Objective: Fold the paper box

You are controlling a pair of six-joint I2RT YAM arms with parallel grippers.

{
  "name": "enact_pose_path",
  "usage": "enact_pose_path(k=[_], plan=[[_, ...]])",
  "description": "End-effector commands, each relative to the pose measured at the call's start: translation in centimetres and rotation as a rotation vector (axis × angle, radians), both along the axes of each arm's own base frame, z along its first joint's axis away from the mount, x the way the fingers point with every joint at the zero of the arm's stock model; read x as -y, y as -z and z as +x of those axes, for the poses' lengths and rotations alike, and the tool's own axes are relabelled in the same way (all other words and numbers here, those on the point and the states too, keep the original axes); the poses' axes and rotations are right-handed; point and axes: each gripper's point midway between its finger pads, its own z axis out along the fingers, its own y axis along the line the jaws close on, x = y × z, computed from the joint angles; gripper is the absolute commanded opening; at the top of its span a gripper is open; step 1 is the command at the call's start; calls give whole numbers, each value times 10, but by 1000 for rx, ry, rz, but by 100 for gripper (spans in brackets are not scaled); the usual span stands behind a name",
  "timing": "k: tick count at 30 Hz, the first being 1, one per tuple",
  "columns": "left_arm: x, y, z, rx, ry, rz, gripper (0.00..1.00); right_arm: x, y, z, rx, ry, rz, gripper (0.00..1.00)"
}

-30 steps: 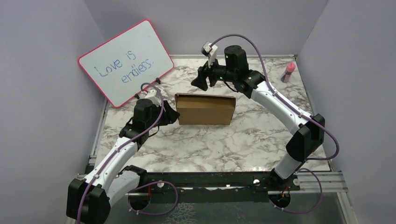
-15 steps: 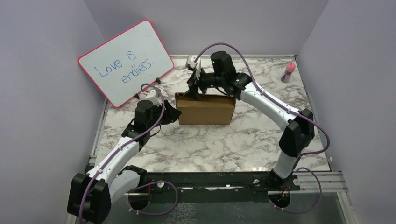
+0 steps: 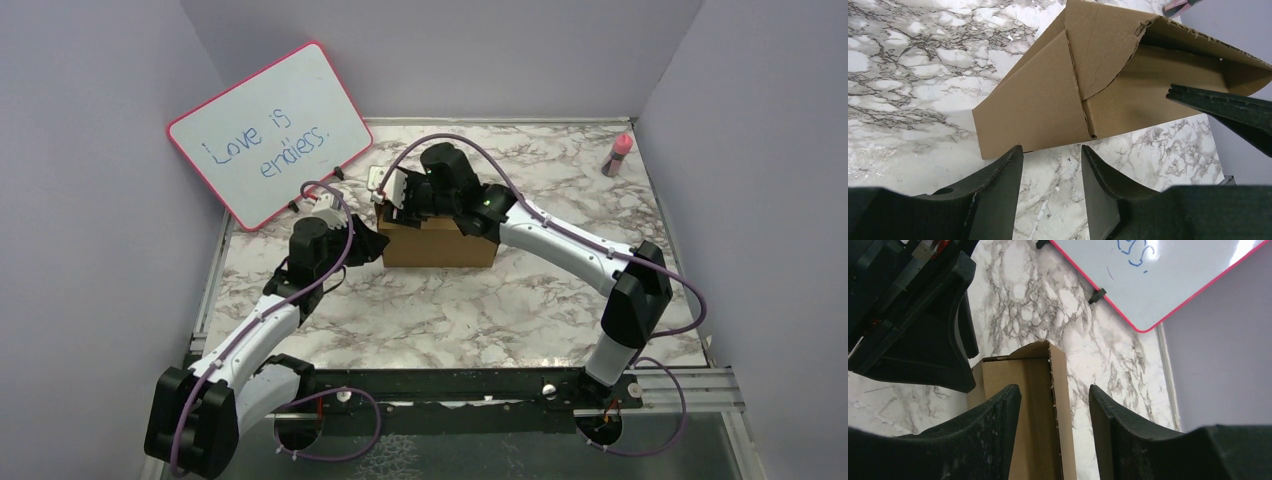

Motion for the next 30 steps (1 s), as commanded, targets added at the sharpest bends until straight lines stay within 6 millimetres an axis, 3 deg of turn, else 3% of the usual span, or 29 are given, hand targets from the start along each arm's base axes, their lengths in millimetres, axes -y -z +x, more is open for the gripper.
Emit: enact_pose_path(k=[1, 9, 18, 30], plan=[[3, -2, 3, 21, 10, -27, 47, 4, -11, 14, 176, 74, -48, 53], [7, 1, 5, 22, 21, -49, 46, 3, 2, 12, 250, 103, -133, 40], [7, 3, 6, 11, 11, -54, 41, 3, 16, 5, 270, 110, -169, 3], [5, 11, 16, -37, -54, -92, 27, 8, 39, -26, 234, 59, -192, 1]])
